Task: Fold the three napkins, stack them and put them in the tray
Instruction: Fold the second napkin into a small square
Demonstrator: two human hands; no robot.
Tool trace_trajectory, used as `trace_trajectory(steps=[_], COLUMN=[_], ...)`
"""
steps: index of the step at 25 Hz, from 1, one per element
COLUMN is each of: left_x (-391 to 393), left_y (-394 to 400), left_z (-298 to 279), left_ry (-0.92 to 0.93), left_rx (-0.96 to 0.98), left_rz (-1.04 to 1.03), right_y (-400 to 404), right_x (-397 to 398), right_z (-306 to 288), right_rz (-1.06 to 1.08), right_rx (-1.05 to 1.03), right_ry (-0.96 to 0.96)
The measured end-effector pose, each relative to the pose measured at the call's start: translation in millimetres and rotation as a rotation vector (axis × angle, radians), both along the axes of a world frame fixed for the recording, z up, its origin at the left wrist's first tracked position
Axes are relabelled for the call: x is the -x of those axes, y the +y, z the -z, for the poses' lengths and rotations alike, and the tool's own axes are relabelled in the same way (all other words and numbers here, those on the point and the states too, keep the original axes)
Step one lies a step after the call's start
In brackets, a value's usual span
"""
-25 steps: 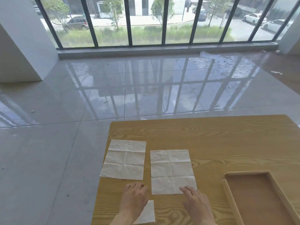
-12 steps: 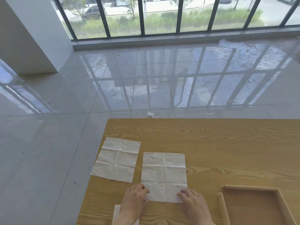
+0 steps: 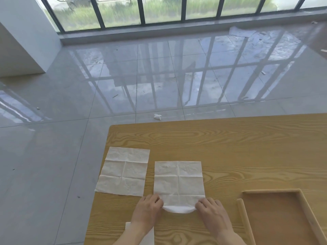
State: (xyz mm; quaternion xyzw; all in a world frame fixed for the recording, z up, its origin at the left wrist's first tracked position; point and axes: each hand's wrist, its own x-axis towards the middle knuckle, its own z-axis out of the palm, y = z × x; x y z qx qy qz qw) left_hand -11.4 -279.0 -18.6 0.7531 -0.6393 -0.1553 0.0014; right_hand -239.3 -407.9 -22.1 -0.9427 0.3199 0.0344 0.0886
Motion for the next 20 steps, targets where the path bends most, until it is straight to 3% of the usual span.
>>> trace_trajectory(steps=[20], left_x=[-14], left_y=[16], left_z=[-2], left_ry=[0.309], left_rx=[0.035], left_rz=[-0.198], right_y=[17], right_x=[18], right_z=[-15], right_rz=[0.371], right_rx=[-0.380], right_ry=[-0.187])
